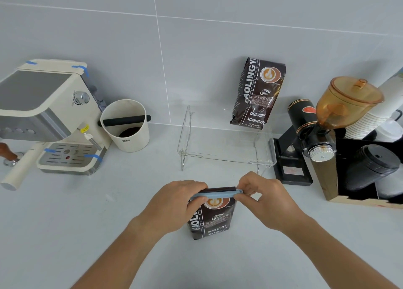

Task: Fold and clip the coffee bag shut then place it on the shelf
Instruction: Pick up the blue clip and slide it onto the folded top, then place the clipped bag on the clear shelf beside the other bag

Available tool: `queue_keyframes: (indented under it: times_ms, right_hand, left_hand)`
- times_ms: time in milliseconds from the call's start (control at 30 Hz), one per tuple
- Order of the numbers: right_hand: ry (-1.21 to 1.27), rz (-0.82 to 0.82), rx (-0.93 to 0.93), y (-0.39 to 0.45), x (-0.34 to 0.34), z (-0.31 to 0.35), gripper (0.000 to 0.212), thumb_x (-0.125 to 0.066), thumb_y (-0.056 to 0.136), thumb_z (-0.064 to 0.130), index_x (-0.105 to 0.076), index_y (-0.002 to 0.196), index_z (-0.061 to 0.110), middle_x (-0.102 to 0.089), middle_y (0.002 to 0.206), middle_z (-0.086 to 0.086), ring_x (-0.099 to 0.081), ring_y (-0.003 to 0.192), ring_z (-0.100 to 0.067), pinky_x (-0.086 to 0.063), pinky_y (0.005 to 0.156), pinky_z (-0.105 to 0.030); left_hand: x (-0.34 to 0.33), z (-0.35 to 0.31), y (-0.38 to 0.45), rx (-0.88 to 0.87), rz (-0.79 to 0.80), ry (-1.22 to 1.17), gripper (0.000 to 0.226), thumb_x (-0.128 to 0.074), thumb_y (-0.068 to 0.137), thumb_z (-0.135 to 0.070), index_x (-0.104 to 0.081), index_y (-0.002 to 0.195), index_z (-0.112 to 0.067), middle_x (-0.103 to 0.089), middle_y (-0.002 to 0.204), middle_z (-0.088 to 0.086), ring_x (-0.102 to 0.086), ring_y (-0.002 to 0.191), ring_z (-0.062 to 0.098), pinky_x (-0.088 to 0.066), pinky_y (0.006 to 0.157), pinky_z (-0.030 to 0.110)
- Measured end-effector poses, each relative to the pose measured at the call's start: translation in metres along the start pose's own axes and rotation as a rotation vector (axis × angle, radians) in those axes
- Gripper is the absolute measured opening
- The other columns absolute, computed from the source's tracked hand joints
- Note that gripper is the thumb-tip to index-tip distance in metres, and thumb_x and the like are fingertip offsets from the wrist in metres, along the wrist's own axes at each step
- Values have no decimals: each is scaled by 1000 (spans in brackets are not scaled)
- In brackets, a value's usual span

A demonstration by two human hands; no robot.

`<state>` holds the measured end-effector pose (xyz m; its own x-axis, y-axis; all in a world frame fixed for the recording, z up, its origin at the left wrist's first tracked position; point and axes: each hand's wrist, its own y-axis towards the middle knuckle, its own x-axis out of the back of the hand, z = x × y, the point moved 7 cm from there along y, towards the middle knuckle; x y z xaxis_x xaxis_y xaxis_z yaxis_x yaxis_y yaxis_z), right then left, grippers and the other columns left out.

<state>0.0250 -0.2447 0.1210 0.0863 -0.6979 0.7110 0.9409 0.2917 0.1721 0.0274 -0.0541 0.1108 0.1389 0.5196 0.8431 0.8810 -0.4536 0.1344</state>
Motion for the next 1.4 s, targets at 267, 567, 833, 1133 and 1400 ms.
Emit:
queue_keyframes:
  times_ms: [267, 567, 833, 1133, 1400]
  right_hand:
    - [46, 35, -15, -2, -2, 1, 21, -77, 78, 6, -71, 98, 13, -62, 81, 25, -60, 79, 9, -42, 63, 1]
    - [172, 261, -267, -10, -39, -49, 61, -81, 73, 25, -52, 122, 48, -60, 122, 18, -56, 110, 2, -54, 89, -24]
    - [461, 218, -461, -35, -83, -77, 55, -77, 75, 7, -61, 120, 33, -70, 113, 10, -66, 103, -16, -57, 81, -27]
    - [457, 91, -454, -38, -79, -68, 51, -68, 77, -10, -66, 101, 36, -75, 97, 11, -70, 91, -12, -58, 74, -23]
    - [435, 63, -364, -15, -49, -37, 44, -69, 79, -7, -68, 108, 27, -77, 95, 5, -71, 91, -12, -56, 79, -21]
  left_hand:
    - [-2, 24, -13, 226, -73, -313, 29, -67, 81, -42, -69, 108, -32, -69, 97, -26, -62, 94, -5, -53, 70, 16]
    - [-49, 64, -45, 465, -76, -853, 58, -82, 68, 2, -65, 114, -29, -73, 113, -14, -68, 108, 11, -51, 96, 21]
    - [-90, 67, -63, 572, -50, -902, 55, -76, 70, 5, -62, 112, -28, -72, 114, -12, -65, 109, 7, -58, 81, 25]
    - [-91, 62, -67, 602, -146, -880, 47, -74, 72, 8, -68, 105, -24, -76, 105, -12, -68, 102, 7, -57, 74, 20]
    - [-52, 55, -54, 551, -254, -923, 46, -76, 67, -2, -69, 109, -17, -78, 103, -4, -70, 100, 12, -60, 76, 29]
